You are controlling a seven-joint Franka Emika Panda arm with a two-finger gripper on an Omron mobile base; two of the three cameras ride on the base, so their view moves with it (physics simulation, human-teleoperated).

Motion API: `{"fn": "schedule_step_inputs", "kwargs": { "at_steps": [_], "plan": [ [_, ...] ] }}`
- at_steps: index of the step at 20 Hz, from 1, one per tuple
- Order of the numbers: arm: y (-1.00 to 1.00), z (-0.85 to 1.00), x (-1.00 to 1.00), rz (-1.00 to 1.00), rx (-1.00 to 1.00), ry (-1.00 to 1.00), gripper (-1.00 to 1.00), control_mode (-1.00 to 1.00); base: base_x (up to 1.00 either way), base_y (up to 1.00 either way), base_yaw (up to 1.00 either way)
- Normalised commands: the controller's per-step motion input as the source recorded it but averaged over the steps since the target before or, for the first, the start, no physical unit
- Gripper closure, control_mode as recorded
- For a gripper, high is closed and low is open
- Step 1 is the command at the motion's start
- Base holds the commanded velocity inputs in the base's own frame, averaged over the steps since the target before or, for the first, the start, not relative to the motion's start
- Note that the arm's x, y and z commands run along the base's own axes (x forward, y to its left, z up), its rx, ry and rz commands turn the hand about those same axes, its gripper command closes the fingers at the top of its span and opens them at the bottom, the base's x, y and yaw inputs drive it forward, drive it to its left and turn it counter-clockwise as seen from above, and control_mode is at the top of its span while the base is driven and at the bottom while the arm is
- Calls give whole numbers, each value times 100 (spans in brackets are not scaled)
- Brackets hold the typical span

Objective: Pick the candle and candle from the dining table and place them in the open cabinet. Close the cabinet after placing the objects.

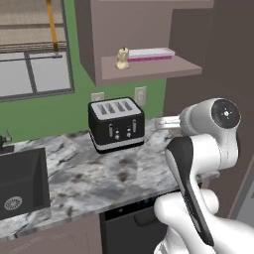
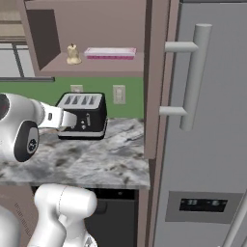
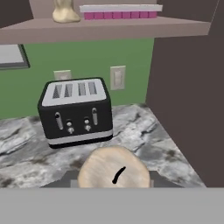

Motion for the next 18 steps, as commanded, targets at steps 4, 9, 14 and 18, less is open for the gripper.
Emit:
{"fn": "schedule_step_inputs", "kwargs": {
  "at_steps": [4, 9, 14, 18],
  "plan": [
    [0, 0, 0, 0, 0, 0, 100, 100, -1, 3, 0],
    [6, 0, -2, 0, 0, 0, 100, -100, -2, 5, 0],
    [2, 4, -16, 1, 0, 0, 100, -100, 0, 0, 0],
    [0, 20, -37, 0, 0, 3, 100, -100, 0, 0, 0]
  ]
}}
